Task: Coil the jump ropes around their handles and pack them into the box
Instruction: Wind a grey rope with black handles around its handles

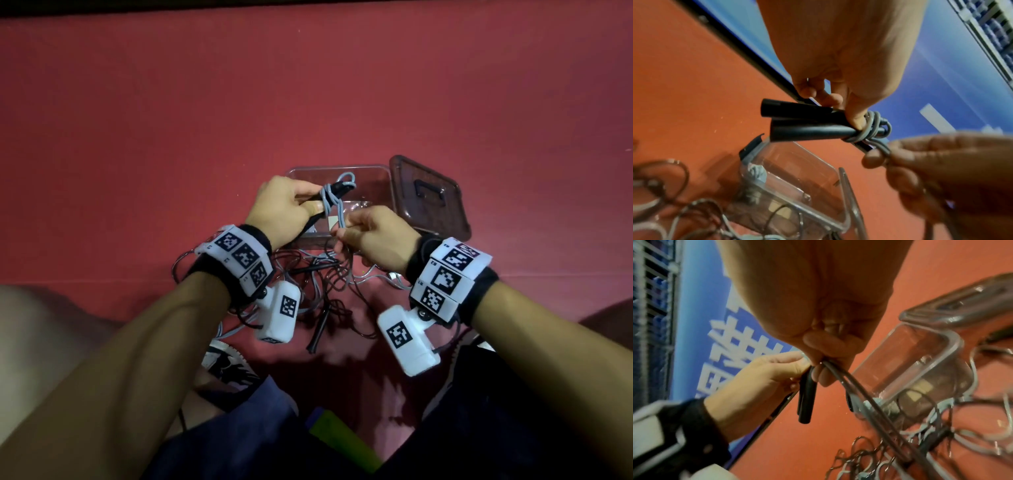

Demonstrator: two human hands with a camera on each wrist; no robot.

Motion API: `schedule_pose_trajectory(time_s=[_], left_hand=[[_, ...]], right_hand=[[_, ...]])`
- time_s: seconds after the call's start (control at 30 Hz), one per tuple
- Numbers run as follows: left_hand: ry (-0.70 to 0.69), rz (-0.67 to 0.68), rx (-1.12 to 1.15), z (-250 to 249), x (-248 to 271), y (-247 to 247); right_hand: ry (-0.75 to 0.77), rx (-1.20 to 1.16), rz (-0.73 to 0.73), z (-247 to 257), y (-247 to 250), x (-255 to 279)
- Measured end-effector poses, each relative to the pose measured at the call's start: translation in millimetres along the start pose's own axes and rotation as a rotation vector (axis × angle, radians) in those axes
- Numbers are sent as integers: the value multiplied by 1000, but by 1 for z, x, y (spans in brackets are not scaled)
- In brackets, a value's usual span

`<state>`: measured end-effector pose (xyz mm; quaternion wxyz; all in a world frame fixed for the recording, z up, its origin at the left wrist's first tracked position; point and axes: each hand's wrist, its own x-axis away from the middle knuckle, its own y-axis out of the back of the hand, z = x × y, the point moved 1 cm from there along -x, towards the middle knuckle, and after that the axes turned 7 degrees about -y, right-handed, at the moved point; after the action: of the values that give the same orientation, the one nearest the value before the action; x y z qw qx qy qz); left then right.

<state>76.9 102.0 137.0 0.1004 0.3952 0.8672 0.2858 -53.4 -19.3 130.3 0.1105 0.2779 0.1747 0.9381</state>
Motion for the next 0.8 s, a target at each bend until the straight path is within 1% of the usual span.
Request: schedule_pose_trajectory(time_s=[0.07, 0.13, 0.27, 0.37, 0.43, 0.5, 0.6, 0.7, 0.8], left_hand=[[-24, 44, -221, -3, 4, -3], [-38, 103, -369, -5, 6, -6], [-128, 281, -590, -9, 13, -13], [-164, 395, -675, -9, 15, -17], [-184, 455, -723, -8, 16, -21], [-191, 483, -717, -5, 14, -22], [-192, 504, -640, -2, 11, -19], [-182, 477, -490, -1, 9, -14], [-142, 450, -355, 0, 8, -10]], right_hand=[[44, 323, -39, 0, 0, -4], [47, 519, -37, 3, -1, -1], [24, 618, 9, 10, -6, 5], [56, 634, 39, 12, -6, 3], [68, 608, 32, 13, -2, 2], [79, 568, 5, 12, 1, 2], [100, 471, -55, 10, 6, 1], [98, 400, -117, 6, 9, -3], [69, 388, -194, 0, 16, -8]])
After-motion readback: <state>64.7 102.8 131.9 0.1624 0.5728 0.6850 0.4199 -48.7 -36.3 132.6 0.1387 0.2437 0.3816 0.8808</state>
